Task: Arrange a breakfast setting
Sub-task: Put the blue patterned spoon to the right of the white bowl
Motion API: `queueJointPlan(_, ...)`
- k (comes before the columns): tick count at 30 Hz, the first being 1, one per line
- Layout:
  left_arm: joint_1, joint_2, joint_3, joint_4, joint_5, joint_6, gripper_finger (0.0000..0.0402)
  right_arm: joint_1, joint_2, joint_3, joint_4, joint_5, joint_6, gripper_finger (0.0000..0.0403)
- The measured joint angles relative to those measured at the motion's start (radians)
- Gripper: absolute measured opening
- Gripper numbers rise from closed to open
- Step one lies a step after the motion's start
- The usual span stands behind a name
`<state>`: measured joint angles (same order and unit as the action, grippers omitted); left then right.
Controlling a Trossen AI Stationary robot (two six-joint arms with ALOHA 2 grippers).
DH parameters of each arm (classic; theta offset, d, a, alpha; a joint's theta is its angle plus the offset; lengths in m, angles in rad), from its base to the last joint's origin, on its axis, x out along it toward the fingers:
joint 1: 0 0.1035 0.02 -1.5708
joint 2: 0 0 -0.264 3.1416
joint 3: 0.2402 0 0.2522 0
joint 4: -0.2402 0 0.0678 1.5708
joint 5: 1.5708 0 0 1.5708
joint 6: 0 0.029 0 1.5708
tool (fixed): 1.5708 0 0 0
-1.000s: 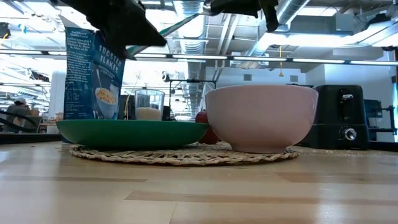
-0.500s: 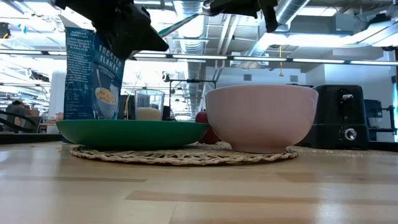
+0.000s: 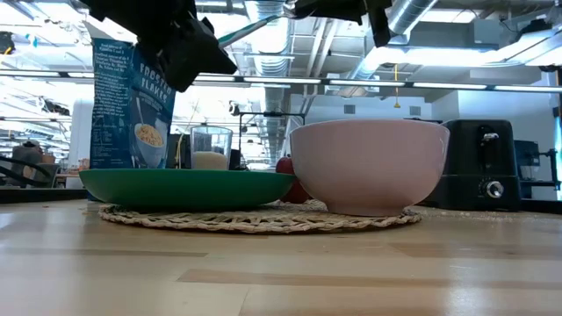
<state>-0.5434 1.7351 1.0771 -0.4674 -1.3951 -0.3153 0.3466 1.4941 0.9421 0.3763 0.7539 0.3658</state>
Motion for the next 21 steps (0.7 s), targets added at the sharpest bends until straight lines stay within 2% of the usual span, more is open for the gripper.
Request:
queueJointPlan(11,-0.002,0.000,0.000,-0.013,0.003,-0.001,0.0095,-0.002,0.000,0.000,-0.005,0.004,0.003,0.0042)
queueJointPlan(21,-0.003,0.000,0.000,-0.013,0.045,0.000,0.0045,-0.002,0.000,0.000,-0.012,0.005,0.025,0.0043)
